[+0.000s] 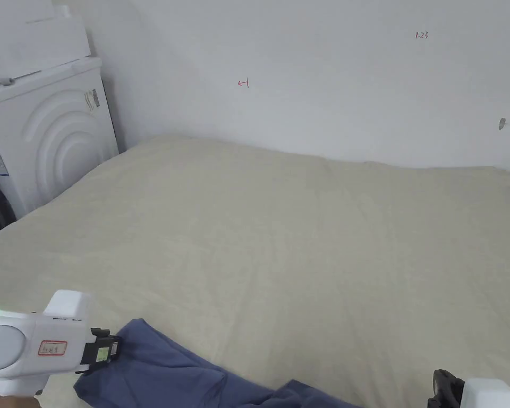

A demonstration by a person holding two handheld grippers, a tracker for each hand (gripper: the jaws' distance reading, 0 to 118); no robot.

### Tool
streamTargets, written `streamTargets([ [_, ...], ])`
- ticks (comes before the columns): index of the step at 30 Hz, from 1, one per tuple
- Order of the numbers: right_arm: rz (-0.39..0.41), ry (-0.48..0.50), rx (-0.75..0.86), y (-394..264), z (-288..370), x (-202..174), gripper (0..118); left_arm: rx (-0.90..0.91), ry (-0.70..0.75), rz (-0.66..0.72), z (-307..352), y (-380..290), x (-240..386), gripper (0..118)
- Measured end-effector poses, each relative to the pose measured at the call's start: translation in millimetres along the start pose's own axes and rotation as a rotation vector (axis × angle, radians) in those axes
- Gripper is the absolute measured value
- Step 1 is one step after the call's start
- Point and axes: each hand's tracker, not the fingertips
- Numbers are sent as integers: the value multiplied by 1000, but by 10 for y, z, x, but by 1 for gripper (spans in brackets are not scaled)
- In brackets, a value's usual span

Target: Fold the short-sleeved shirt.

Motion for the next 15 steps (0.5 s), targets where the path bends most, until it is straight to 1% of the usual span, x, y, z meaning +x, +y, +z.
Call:
streamTargets([
  [3,2,8,3,11,-17,-33,1,-2,-24,-11,126,-23,104,0],
  [5,3,11,4,17,-24,-48,1,14,-58,9,211,-36,228,0],
  [9,6,16,5,14,-23,-65,1,36,-177,-20,357,-55,631,0],
  [13,7,12,5,-1,9,-50,1,60,-244,-52,401,-81,1098,0],
  [15,5,6,6,-9,31,-24,1,38,-296,-66,353,-99,1327,0],
])
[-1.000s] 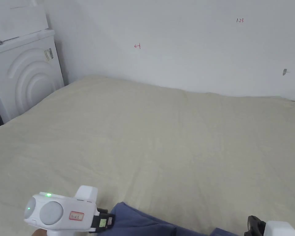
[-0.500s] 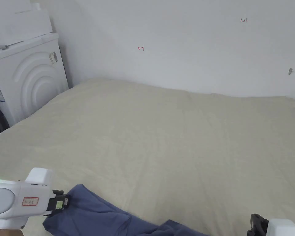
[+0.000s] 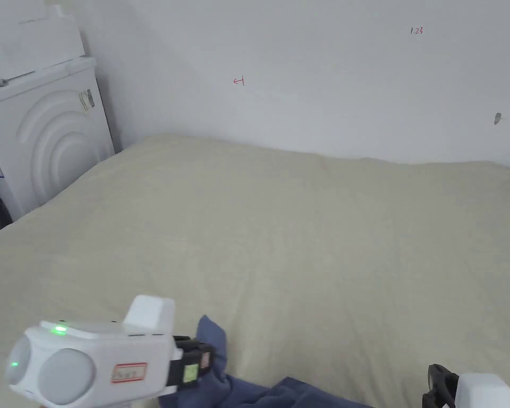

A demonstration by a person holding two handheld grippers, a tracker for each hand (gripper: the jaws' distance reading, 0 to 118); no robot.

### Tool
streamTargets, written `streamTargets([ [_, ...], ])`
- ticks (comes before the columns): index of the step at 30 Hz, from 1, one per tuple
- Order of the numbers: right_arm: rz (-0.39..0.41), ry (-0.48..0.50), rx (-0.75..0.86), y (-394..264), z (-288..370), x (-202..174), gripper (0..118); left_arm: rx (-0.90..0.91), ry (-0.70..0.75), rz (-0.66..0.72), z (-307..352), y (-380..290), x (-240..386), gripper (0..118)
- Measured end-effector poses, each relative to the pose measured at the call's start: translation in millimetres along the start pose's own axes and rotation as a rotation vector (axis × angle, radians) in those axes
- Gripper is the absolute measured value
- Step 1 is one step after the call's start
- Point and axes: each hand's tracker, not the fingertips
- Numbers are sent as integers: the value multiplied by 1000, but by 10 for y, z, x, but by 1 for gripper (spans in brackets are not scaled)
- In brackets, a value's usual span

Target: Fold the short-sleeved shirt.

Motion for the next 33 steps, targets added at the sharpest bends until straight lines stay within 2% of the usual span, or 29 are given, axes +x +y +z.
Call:
streamTargets([
  [8,-13,-29,1,-34,97,107,1,-88,-132,-104,-779,-250,955,0],
  [11,-20,-41,1,-56,139,162,1,-149,-125,-144,-1163,-393,1208,0],
  [18,-22,-68,-11,-114,223,290,1,-220,-107,-133,-1603,-588,1336,0],
  [19,-22,-70,-12,-121,229,304,1,-216,-112,-118,-1595,-587,1316,1],
  [24,-28,-79,-20,-139,232,343,1,-194,-233,23,-1396,-416,1042,32],
  [25,-28,-80,-19,-141,230,346,1,-180,-266,52,-1326,-375,968,34],
  [29,-45,-79,-19,-137,219,364,1,-69,-381,130,-1086,-207,624,33],
  [31,-44,-79,-18,-133,217,361,1,-59,-436,200,-1074,-151,457,25],
  [33,-46,-74,-17,-127,215,358,1,-74,-464,251,-1153,-146,373,24],
])
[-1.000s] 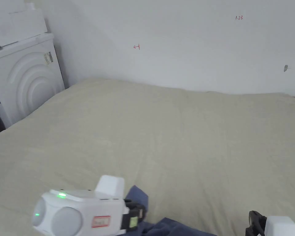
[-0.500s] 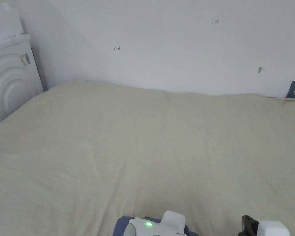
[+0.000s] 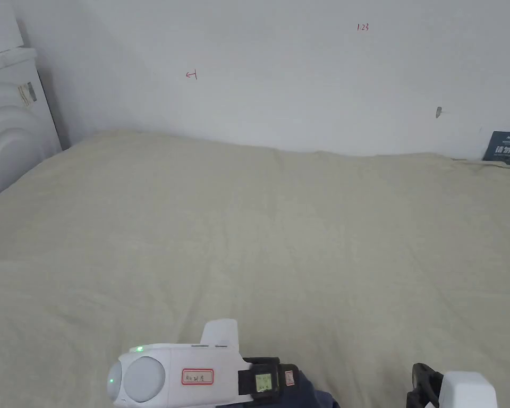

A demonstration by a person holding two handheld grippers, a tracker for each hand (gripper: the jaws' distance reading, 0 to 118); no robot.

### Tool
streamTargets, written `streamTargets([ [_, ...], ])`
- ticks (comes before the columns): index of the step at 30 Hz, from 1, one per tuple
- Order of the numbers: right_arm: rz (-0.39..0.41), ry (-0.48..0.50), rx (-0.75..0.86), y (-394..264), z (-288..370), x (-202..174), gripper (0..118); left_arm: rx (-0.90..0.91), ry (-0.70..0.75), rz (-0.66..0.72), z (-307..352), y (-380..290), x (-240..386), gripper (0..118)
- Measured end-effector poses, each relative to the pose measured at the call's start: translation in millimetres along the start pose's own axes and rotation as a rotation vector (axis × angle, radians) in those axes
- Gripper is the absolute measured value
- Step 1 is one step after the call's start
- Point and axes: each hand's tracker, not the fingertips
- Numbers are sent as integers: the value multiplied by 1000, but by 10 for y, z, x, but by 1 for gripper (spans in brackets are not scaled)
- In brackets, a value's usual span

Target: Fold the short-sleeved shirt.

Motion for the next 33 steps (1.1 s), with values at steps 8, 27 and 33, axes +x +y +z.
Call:
streamTargets([
  [8,-16,8,-4,4,16,13,1,-160,-49,131,-795,-125,-395,0],
  [27,-46,49,-44,-18,78,65,1,-21,90,-63,-496,-249,-112,0],
  [33,-23,201,-85,-29,43,-326,1,206,338,-190,371,-452,-193,0],
])
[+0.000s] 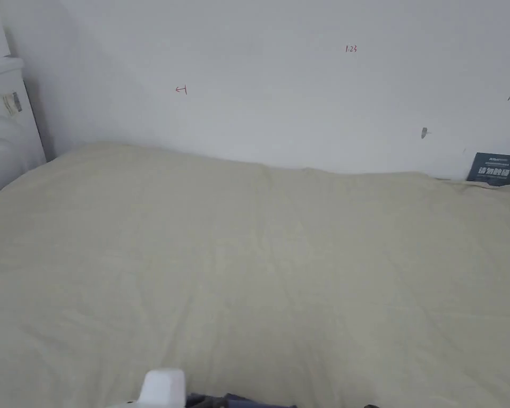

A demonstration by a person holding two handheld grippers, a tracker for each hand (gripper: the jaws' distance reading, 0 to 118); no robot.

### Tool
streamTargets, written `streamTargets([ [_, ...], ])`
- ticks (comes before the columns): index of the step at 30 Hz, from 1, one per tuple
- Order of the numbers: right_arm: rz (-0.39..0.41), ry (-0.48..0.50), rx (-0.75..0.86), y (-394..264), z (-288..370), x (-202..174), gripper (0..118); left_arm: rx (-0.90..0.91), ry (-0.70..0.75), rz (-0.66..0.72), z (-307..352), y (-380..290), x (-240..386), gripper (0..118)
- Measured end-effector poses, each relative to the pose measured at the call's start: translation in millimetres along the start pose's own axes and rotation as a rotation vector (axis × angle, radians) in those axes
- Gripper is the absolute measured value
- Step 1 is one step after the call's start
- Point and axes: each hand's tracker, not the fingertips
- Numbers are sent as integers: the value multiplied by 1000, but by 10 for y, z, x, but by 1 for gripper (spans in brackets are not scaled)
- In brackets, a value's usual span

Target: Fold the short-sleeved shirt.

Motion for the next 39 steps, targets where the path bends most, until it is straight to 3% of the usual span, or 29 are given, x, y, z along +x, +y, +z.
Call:
streamTargets([
  [5,79,87,-71,-147,-206,-548,1,85,194,-79,378,-222,-164,0],
  [10,104,58,-179,-345,-603,-968,1,81,200,-35,515,-356,-282,0],
  [11,117,-1,-230,-397,-705,-1020,1,72,193,-19,516,-377,-309,0],
  [14,94,-48,-255,-551,-895,-1032,1,48,178,10,497,-425,-385,1],
  [17,73,-58,-233,-557,-876,-1041,1,27,147,46,461,-419,-483,17],
  [21,63,-39,-220,-572,-831,-973,1,-66,42,134,242,-259,-671,73],
  [25,67,-35,-222,-577,-811,-962,1,-150,-44,101,-64,-126,-780,88],
  [31,87,-40,-210,-574,-757,-1003,1,-346,-133,161,-628,-9,-885,88],
  [34,89,-39,-212,-568,-755,-1004,1,-332,-173,142,-706,21,-899,87],
  [35,87,-38,-212,-565,-751,-1001,1,-339,-184,148,-722,53,-895,82],
  [39,85,-43,-212,-550,-736,-1014,1,-369,-178,87,-730,66,-737,40],
])
